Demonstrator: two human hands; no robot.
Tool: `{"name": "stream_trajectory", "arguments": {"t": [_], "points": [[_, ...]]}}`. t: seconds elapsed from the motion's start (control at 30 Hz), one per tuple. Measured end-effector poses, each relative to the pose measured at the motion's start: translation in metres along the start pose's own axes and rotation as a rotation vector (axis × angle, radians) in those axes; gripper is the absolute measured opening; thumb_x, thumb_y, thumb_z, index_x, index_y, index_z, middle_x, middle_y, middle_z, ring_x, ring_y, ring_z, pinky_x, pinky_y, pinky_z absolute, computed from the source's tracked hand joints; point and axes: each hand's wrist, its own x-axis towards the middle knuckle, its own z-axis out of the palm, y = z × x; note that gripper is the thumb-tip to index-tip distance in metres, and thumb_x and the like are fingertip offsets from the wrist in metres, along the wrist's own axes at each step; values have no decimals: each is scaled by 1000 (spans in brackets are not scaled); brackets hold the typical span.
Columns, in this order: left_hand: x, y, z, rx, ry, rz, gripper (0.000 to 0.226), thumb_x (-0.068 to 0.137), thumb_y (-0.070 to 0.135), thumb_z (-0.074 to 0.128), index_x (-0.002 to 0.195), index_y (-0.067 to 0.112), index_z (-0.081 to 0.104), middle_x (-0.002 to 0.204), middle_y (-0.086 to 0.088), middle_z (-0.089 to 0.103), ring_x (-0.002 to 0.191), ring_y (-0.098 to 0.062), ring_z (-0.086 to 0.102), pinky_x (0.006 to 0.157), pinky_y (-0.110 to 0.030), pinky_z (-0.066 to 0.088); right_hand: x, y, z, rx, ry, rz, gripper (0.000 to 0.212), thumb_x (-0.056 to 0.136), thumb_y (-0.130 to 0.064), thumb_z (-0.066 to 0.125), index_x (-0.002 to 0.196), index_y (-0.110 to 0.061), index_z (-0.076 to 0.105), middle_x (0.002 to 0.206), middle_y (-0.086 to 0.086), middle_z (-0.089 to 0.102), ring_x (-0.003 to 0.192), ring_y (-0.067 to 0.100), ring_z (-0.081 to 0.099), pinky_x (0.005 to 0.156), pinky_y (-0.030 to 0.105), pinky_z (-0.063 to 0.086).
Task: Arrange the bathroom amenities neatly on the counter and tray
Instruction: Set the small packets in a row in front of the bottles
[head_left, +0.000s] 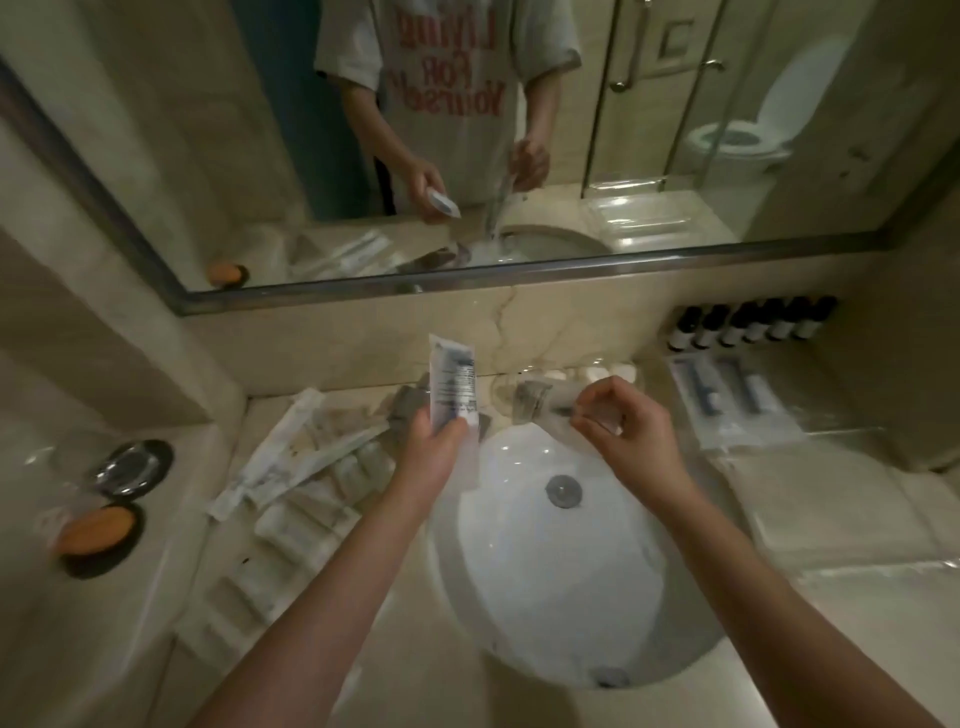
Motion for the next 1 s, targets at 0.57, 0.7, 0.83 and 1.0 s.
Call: {"name": "stream_trajectory", "arguments": {"t": [0.57, 0.7, 0.83, 1.0], "points": [[-3, 30, 236, 104, -335, -5, 14, 90, 13, 49, 97, 22, 56, 85, 1, 62, 72, -12, 59, 58, -24, 43, 2, 143, -209, -13, 444, 240, 22, 74, 4, 71, 84, -13, 61, 75, -12, 61, 64, -13, 56, 64, 2, 40], [6, 35, 269, 101, -343, 10, 14, 91, 12, 49, 100, 21, 55, 91, -1, 63, 74, -12, 59, 59, -24, 44, 17, 175, -225, 67, 570, 324, 22, 75, 3, 69, 86, -14, 60, 79, -9, 60, 67, -13, 54, 65, 1, 39], [12, 33, 289, 109, -372, -12, 18, 91, 14, 50, 108, 20, 53, 93, 1, 63, 81, -13, 61, 62, -26, 47, 15, 205, -221, 62, 612, 437, 24, 76, -1, 69, 94, -14, 62, 89, -3, 61, 84, 8, 55, 74, 17, 41], [19, 26, 302, 173, -383, -32, 21, 89, 16, 53, 110, 17, 55, 105, -9, 64, 92, -26, 63, 77, -37, 51, 4, 232, -218, -53, 461, 609, 34, 82, -13, 67, 115, -12, 58, 100, 8, 63, 100, 29, 60, 79, 26, 41]]}}
